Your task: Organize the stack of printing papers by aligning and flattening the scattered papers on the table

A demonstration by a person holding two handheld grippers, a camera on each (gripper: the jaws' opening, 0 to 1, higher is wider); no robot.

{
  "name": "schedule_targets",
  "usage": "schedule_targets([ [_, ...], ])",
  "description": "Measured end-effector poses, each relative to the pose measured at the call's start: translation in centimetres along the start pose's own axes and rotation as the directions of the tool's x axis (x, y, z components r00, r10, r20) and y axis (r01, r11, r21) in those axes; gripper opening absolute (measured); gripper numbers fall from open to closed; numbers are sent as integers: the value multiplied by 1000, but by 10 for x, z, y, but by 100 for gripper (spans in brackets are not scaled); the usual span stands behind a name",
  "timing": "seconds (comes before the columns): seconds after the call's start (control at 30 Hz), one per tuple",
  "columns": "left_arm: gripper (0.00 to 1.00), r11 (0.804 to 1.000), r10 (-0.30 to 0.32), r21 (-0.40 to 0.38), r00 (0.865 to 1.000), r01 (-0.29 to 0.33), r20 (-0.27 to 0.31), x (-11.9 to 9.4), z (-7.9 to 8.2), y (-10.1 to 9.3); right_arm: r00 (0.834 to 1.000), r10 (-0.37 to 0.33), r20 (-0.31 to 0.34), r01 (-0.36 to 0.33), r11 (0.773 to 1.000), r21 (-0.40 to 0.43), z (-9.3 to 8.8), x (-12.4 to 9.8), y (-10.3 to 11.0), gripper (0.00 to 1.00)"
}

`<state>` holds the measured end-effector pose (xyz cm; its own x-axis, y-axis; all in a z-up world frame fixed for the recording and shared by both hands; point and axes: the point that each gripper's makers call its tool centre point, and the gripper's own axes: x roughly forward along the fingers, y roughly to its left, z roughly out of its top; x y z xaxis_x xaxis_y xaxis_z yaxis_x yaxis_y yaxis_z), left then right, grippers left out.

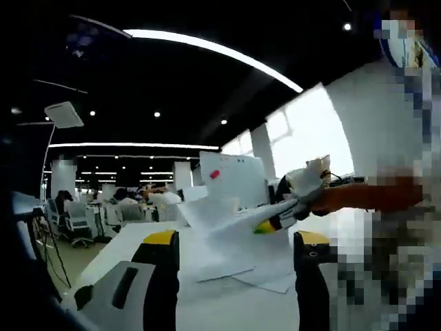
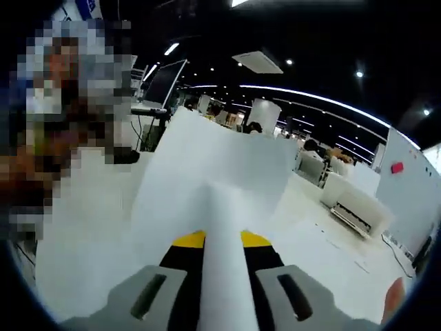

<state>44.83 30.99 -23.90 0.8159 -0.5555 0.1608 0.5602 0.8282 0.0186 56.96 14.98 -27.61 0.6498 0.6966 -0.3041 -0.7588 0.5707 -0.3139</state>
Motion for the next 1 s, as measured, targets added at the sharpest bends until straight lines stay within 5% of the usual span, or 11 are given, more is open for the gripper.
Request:
schedule_targets([
  [0.2,69,962,-20,-272,999,8,-41,40,-16,5,997,10,80,-6,999,-50,30,-22,17,11],
  [0.23,70,943,-44,-332,999,41,-3,48,-11,1,996,12,93,-7,999,-52,34,-26,20,11],
  [0.3,74,875,-78,-475,996,94,53,61,-4,-5,992,19,121,-12,998,-63,43,-33,26,11],
  [0.33,74,826,-91,-549,992,126,89,68,1,-7,991,23,134,-14,998,-67,46,-36,29,11],
  [0.37,74,803,-102,-577,988,151,116,73,5,-10,989,27,142,-17,997,-71,49,-39,33,11],
  [0.53,70,726,-81,-652,969,218,234,84,28,-10,982,43,184,-24,994,-104,59,-54,47,12],
  [0.77,51,712,-48,-666,963,220,267,93,37,-1,970,64,235,-32,990,-136,69,-65,67,12],
  [0.87,41,683,-43,-689,954,244,296,93,43,1,967,68,247,-28,986,-163,72,-67,74,13],
  [1.0,25,699,-9,-680,955,219,297,88,43,8,959,56,278,-15,989,-147,79,-71,74,13],
])
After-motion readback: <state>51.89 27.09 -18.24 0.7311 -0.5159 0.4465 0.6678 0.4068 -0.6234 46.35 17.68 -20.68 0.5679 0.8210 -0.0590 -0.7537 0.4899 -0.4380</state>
